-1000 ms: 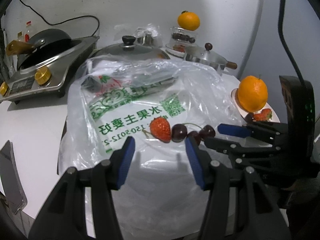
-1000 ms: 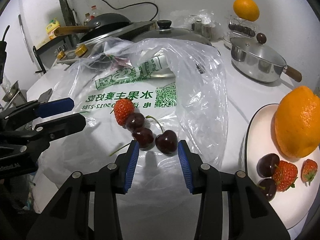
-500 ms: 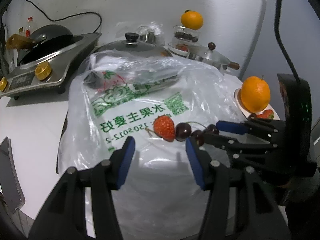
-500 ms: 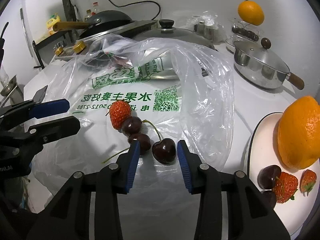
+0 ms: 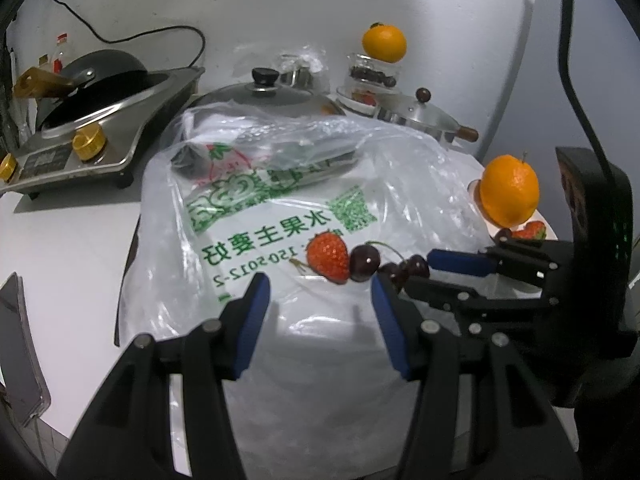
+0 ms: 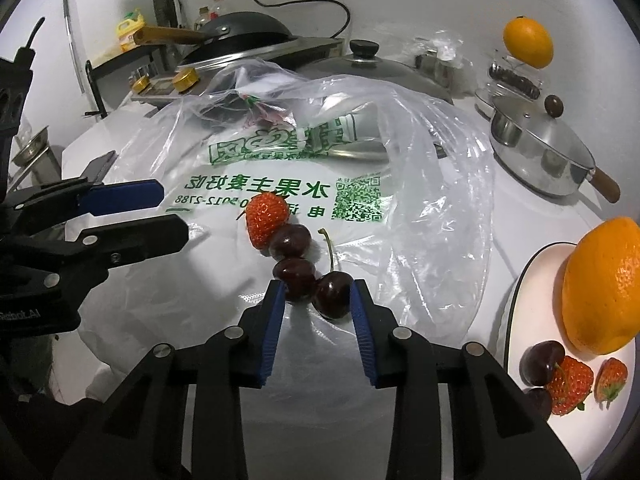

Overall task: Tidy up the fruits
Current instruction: 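Close the right gripper on a dark cherry in the bag, then close the left gripper on another dark cherry while the right gripper holds its cherry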

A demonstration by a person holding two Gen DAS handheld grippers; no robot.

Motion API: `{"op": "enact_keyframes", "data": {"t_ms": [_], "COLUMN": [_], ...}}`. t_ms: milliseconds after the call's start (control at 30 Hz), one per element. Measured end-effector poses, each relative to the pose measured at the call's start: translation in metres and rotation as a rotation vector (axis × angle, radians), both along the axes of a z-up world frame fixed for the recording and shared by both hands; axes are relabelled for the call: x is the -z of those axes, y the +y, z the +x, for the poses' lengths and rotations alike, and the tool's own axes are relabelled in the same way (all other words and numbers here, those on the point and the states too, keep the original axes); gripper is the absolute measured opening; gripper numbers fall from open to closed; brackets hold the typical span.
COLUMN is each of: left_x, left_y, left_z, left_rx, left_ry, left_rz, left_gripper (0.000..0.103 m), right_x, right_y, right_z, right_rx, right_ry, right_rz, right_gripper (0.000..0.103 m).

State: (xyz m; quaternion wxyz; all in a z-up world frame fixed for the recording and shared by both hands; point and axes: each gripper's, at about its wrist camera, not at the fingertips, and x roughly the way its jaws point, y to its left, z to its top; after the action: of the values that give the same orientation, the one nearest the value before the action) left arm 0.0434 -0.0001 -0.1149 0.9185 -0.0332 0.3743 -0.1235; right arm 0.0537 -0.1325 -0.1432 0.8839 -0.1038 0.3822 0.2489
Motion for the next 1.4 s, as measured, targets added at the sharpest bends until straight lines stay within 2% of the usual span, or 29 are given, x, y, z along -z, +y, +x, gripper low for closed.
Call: {"op": "enact_keyframes", "data": {"t_ms": [433,700,833,933,1400], "left_x": [-0.001,-0.001,0.000,0.000,0.001], "left_y": [-0.005,-0.010,-0.014,-0.016,-0.040], "left_z": [0.000,0.000,0.000,0.000,0.008], "left_rx": [0.000,0.008,0.017,0.020,0.055], "left_ry": [0.002,0.009,0.012,0.013,0.021], "left_rz": [0.009,0.020,0.024,0.026,0.052], "left_gripper": [0.054,0.054,0.054,0.054,0.054], "right_x": [0.007,0.011,0.011,0.011,-0.023], "right_y": [-0.008,-0.007,-0.008,-0.009,-0.032], "right_z": [0.009,0.014,0.014,0.013,-0.004], "right_rx": [0.014,0.025,0.015,0.018,0.047], "right_ry": [-0.007,-0.007,0.001,-0.001,-0.077], "right_rz": [-0.039,-0.024,0.001,0.005,0.073], "right_gripper": [0.036,0.036,0.029,0.029,0.029]}}
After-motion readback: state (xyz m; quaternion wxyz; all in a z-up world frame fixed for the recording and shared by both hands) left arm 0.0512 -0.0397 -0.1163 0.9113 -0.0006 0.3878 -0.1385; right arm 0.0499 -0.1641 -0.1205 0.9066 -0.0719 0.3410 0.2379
